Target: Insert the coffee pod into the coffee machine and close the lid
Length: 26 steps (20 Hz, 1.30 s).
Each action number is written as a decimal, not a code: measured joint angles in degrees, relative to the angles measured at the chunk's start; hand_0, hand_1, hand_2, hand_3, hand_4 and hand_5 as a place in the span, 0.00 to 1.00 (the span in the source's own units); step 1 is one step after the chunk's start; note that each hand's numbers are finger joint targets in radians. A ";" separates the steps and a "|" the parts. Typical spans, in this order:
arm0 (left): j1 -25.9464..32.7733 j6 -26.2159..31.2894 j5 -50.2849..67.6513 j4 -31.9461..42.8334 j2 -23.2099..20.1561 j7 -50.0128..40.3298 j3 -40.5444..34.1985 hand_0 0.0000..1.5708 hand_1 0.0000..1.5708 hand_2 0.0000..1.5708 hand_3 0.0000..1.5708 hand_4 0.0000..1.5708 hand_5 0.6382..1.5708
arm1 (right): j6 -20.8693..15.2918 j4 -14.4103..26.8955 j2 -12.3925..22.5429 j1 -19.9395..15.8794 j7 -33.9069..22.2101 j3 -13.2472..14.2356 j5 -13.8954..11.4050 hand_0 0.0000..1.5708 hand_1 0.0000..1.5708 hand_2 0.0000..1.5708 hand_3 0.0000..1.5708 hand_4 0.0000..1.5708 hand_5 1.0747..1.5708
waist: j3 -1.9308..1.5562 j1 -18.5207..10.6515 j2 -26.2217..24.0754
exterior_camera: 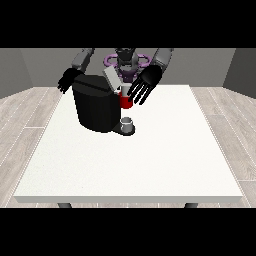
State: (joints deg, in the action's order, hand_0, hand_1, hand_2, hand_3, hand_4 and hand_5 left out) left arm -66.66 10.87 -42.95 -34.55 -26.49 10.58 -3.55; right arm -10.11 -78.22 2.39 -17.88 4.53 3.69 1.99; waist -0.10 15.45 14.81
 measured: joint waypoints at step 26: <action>16.63 1.49 17.12 -1.08 13.38 2.06 -13.65 0.00 0.00 0.00 0.00 0.00 1.00 | 3.76 -3.60 2.28 10.83 -2.18 -0.57 1.58 0.00 0.00 0.00 0.00 0.18 1.00 | 0.16 -9.48 -21.14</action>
State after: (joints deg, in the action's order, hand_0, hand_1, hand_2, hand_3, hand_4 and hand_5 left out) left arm -50.02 12.37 -25.83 -35.63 -13.11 12.64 -17.20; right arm -6.35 -81.83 4.68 -7.05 2.35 3.11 3.57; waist 0.06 5.98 -6.33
